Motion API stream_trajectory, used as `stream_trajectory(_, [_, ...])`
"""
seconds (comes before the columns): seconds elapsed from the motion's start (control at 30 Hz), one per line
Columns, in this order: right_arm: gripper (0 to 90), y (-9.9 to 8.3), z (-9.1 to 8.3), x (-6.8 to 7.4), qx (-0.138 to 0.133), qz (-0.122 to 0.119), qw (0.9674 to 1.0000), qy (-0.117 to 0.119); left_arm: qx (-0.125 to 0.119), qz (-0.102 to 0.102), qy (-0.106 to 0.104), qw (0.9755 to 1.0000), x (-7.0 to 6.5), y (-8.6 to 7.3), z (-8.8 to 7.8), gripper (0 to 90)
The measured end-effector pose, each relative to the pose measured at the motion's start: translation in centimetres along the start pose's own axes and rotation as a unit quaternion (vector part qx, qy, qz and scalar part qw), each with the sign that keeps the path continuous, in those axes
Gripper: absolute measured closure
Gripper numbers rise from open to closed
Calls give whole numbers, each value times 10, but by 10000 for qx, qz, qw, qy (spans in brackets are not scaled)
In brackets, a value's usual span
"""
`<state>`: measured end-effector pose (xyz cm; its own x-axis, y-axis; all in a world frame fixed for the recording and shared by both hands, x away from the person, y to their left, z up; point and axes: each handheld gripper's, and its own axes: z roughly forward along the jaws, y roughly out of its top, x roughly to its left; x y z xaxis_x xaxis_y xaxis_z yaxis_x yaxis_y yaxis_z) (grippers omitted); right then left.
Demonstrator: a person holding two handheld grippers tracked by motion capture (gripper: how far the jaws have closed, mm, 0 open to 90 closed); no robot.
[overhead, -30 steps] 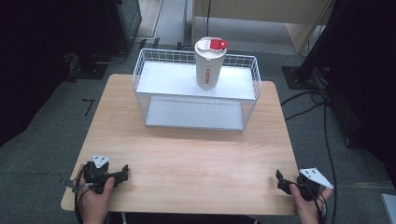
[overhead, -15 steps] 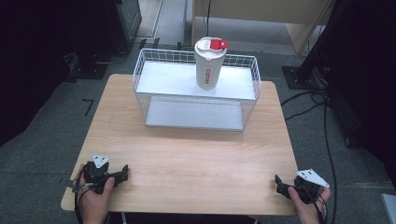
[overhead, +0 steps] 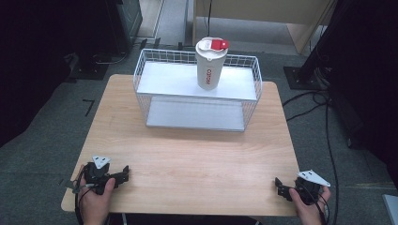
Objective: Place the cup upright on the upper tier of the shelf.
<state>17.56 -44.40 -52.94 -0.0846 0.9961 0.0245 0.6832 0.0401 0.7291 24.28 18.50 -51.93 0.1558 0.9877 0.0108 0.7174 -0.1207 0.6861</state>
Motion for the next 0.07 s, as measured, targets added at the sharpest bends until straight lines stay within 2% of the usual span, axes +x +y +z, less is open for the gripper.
stream_trajectory(0.07, [0,0,0,0,0,1,10000,3,0,-1,1,10000,0,0,0,0])
